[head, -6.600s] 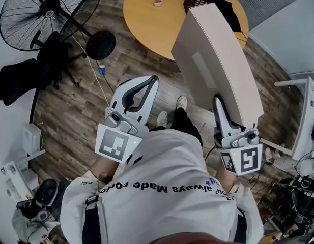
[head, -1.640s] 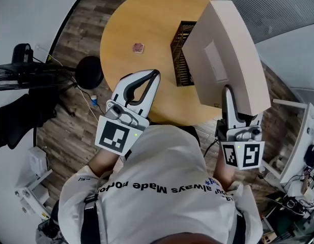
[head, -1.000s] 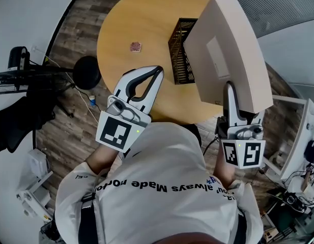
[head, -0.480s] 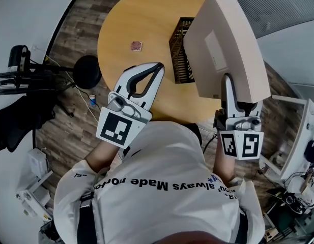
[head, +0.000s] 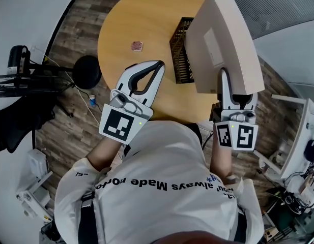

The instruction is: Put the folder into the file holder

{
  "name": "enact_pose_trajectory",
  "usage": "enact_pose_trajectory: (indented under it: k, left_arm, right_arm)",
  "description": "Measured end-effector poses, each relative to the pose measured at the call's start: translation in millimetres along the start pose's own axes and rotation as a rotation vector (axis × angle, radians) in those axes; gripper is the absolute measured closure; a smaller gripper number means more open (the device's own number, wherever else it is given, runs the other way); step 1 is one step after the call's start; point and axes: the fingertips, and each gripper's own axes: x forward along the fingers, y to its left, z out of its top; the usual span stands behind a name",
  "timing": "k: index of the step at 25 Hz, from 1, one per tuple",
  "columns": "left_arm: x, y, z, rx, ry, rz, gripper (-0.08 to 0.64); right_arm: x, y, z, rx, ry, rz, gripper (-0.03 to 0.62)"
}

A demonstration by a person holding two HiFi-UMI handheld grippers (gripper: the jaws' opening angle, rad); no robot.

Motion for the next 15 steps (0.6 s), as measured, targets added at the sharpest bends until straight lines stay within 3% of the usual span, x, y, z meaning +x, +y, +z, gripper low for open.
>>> enact_pose_trajectory:
  k: [15]
  left_arm:
    - [2, 3, -16, -0.011, 0.007, 0.014, 0.535]
  right_arm:
    - [9, 0, -23, 0.015, -0.018, -0.023, 0.302]
